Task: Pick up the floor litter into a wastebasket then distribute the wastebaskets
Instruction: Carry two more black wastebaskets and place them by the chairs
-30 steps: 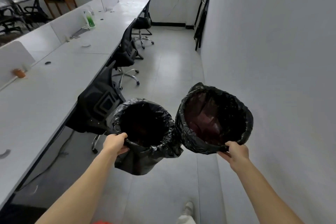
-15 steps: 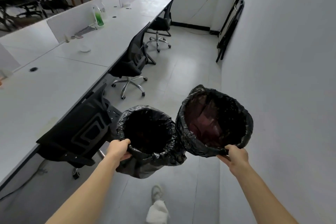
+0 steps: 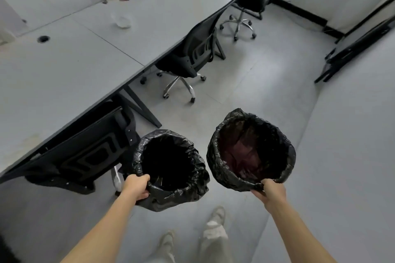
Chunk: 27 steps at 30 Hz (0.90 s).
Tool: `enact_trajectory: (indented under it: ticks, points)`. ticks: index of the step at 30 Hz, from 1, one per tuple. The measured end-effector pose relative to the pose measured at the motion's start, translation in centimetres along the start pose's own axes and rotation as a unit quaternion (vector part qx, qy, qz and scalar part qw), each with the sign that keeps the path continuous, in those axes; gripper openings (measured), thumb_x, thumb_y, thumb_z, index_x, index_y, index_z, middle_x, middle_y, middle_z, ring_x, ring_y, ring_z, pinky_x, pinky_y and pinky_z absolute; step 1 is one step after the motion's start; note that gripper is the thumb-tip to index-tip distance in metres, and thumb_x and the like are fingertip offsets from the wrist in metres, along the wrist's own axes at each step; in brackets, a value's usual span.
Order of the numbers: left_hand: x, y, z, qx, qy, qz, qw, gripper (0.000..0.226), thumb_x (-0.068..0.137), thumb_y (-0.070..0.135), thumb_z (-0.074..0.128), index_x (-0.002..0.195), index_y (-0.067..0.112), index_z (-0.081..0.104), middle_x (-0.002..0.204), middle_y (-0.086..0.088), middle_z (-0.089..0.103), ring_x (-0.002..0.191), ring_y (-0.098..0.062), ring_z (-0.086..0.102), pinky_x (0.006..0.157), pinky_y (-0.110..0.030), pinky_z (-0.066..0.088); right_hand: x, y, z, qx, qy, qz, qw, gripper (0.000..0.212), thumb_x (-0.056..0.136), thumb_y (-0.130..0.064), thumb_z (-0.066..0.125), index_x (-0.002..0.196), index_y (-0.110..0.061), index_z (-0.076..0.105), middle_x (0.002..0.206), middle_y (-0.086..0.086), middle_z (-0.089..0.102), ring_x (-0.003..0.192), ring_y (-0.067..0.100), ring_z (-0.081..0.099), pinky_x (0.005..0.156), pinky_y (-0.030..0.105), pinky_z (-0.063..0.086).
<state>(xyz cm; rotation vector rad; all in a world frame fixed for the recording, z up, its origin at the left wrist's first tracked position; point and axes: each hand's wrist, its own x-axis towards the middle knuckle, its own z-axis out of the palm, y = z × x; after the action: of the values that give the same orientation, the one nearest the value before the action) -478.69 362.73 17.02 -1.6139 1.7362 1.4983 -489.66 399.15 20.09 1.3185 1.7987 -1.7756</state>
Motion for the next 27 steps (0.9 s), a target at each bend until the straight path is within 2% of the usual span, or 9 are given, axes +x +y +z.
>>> enact_trajectory:
  ticks: [2, 5, 9, 11, 13, 15, 19, 24, 27]
  points:
    - [1.8, 0.7, 1.0, -0.008, 0.02, -0.033, 0.999, 0.019, 0.09, 0.016, 0.061, 0.101, 0.002, 0.054, 0.094, -0.016, 0.06, 0.079, -0.028, 0.064, 0.055, -0.032, 0.057, 4.6, -2.2, 3.4, -0.035, -0.021, 0.005, 0.999, 0.042, 0.093, 0.01, 0.046, 0.134, 0.003, 0.044, 0.114, 0.018, 0.054, 0.092, 0.035, 0.061, 0.071, 0.046, 0.055]
    - [4.4, 1.7, 3.1, -0.04, 0.062, -0.067, 0.995, 0.018, 0.087, 0.017, 0.062, 0.094, 0.003, 0.054, 0.097, -0.02, 0.063, 0.083, -0.034, 0.067, 0.055, -0.033, 0.055, 11.2, -5.2, 8.9, -0.09, -0.054, 0.01, 0.994, 0.044, 0.093, 0.01, 0.045, 0.136, 0.002, 0.044, 0.124, 0.019, 0.051, 0.102, 0.038, 0.058, 0.074, 0.047, 0.056]
    - [10.4, 2.0, 6.1, -0.076, 0.086, -0.128, 0.985, 0.028, 0.076, 0.022, 0.065, 0.094, 0.001, 0.057, 0.077, -0.019, 0.068, 0.07, -0.035, 0.07, 0.068, -0.044, 0.061, 18.9, -6.2, 14.7, -0.158, -0.078, 0.016, 0.984, 0.051, 0.093, 0.009, 0.042, 0.142, -0.007, 0.042, 0.123, 0.013, 0.05, 0.096, 0.036, 0.06, 0.08, 0.049, 0.059]
    - [13.1, 1.7, 7.9, -0.086, 0.109, -0.156, 0.978, 0.029, 0.071, 0.026, 0.065, 0.09, 0.005, 0.058, 0.075, -0.019, 0.071, 0.068, -0.034, 0.073, 0.075, -0.049, 0.061, 23.3, -5.5, 17.6, -0.202, -0.076, 0.015, 0.976, 0.055, 0.091, 0.007, 0.042, 0.142, -0.012, 0.044, 0.127, 0.012, 0.053, 0.089, 0.035, 0.065, 0.068, 0.043, 0.062]
    - [14.7, 1.8, 9.6, -0.1, 0.136, -0.183, 0.969, 0.02, 0.078, 0.024, 0.064, 0.088, 0.009, 0.056, 0.079, -0.018, 0.071, 0.069, -0.033, 0.073, 0.075, -0.046, 0.062, 27.5, -3.8, 20.2, -0.255, -0.073, 0.022, 0.964, 0.056, 0.088, 0.005, 0.043, 0.141, -0.012, 0.046, 0.131, 0.015, 0.055, 0.088, 0.039, 0.067, 0.051, 0.035, 0.06]
    - [16.7, 1.1, 11.5, -0.109, 0.157, -0.21, 0.959, 0.016, 0.081, 0.02, 0.063, 0.089, 0.01, 0.054, 0.083, -0.014, 0.07, 0.07, -0.032, 0.074, 0.073, -0.041, 0.062, 31.9, -0.9, 22.4, -0.305, -0.068, 0.027, 0.949, 0.055, 0.085, 0.005, 0.043, 0.139, -0.009, 0.048, 0.132, 0.019, 0.056, 0.088, 0.045, 0.068, 0.045, 0.034, 0.058]
    - [22.1, -2.1, 14.0, -0.09, 0.152, -0.236, 0.956, 0.017, 0.075, 0.019, 0.063, 0.089, 0.009, 0.066, 0.081, -0.011, 0.074, 0.064, -0.027, 0.074, 0.057, -0.031, 0.059, 40.0, 5.2, 26.8, -0.344, -0.067, 0.032, 0.936, 0.058, 0.084, 0.006, 0.041, 0.14, -0.008, 0.045, 0.135, 0.02, 0.053, 0.088, 0.05, 0.067, 0.042, 0.037, 0.058]
    - [28.7, -7.2, 15.4, -0.034, 0.183, -0.256, 0.948, 0.015, 0.073, 0.023, 0.065, 0.081, 0.012, 0.07, 0.077, -0.008, 0.074, 0.054, -0.021, 0.069, 0.054, -0.027, 0.058, 47.7, 14.6, 31.8, -0.332, -0.097, 0.072, 0.936, 0.058, 0.085, 0.007, 0.043, 0.142, -0.007, 0.042, 0.138, 0.02, 0.053, 0.065, 0.034, 0.069, 0.048, 0.038, 0.06]
    - [30.9, -9.1, 15.3, -0.004, 0.175, -0.265, 0.948, 0.014, 0.073, 0.024, 0.063, 0.081, 0.014, 0.07, 0.078, -0.006, 0.073, 0.055, -0.02, 0.068, 0.054, -0.025, 0.057, 49.8, 17.8, 34.0, -0.309, -0.131, 0.067, 0.939, 0.056, 0.085, 0.011, 0.046, 0.139, -0.002, 0.045, 0.135, 0.021, 0.055, 0.077, 0.035, 0.069, 0.043, 0.032, 0.057]
